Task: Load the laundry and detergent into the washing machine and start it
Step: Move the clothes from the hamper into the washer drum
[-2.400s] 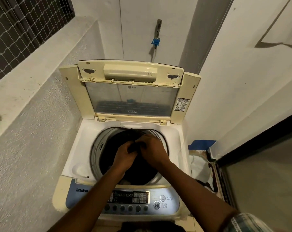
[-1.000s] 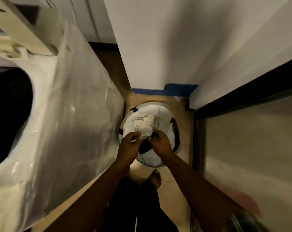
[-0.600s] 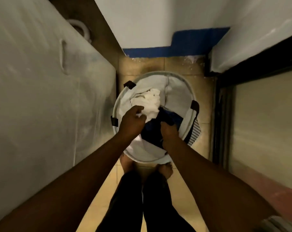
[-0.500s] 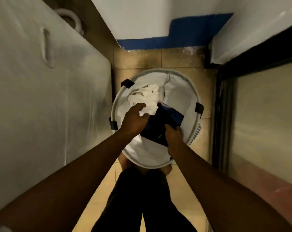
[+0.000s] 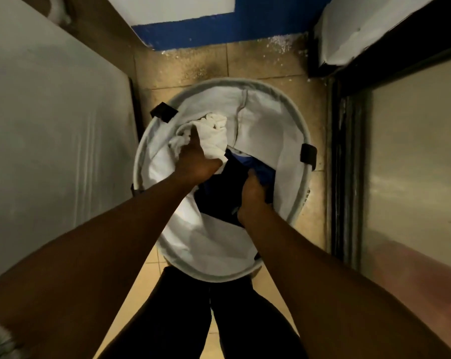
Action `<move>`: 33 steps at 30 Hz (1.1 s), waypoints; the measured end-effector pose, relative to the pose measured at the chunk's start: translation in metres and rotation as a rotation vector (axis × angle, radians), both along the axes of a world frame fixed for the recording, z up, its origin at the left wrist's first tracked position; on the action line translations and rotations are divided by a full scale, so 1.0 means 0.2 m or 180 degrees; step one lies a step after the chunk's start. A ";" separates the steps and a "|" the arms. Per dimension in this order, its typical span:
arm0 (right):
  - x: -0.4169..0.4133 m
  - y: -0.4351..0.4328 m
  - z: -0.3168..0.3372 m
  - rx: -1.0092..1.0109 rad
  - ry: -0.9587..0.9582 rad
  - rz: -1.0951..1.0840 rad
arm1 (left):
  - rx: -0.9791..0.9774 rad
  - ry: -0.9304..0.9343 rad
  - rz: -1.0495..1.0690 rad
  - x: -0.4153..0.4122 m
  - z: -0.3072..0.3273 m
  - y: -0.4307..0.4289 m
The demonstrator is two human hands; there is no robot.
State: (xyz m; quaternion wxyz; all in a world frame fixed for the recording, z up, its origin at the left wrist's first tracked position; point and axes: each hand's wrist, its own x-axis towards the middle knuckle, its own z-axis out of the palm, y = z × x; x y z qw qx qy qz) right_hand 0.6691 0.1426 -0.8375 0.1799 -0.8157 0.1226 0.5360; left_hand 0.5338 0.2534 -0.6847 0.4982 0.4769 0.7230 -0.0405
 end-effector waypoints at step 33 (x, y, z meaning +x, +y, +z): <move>0.02 -0.11 0.48 0.0805 0.0481 -0.0213 | -0.0972 -0.0992 0.2157 0.02 -0.25 -0.47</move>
